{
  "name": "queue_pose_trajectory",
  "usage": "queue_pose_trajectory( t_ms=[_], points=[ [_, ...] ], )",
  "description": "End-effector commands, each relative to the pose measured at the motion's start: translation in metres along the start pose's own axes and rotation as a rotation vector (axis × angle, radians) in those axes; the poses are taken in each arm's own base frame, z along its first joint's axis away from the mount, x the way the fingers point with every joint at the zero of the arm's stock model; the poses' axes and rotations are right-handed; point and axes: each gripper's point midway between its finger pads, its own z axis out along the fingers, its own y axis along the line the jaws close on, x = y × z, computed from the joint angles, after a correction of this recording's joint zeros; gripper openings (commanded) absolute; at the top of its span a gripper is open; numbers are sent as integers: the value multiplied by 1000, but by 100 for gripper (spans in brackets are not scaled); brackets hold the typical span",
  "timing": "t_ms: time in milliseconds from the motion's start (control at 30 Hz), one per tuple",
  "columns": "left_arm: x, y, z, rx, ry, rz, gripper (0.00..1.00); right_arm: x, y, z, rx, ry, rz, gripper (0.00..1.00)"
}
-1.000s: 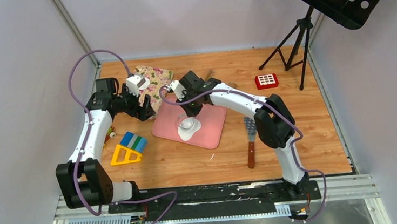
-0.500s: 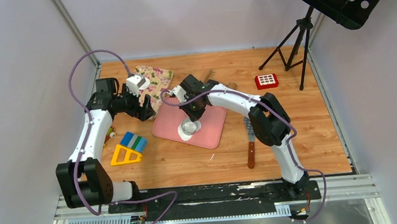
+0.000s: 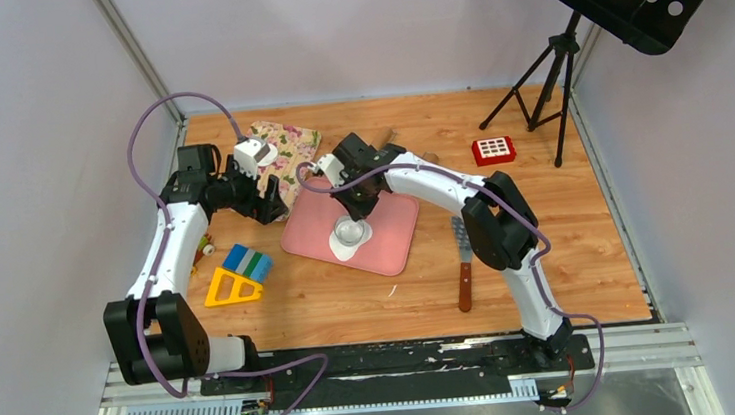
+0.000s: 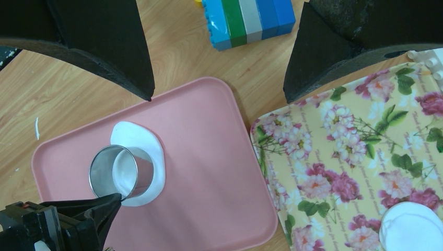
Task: Roll out the dumpling wrappers from the dough
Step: Place the dumpling mold on the work surface.
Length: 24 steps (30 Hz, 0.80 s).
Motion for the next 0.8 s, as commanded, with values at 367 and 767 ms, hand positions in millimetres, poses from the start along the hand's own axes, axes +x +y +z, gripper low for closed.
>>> queue_pose_trajectory(
  t_ms=[367, 767],
  points=[
    [-5, -2, 2, 18, -18, -9, 100, -3, -12, 5, 24, 6, -22, 0],
    [-4, -2, 3, 24, -16, -12, 100, -3, -21, 8, 49, 12, -22, 15]
  ],
)
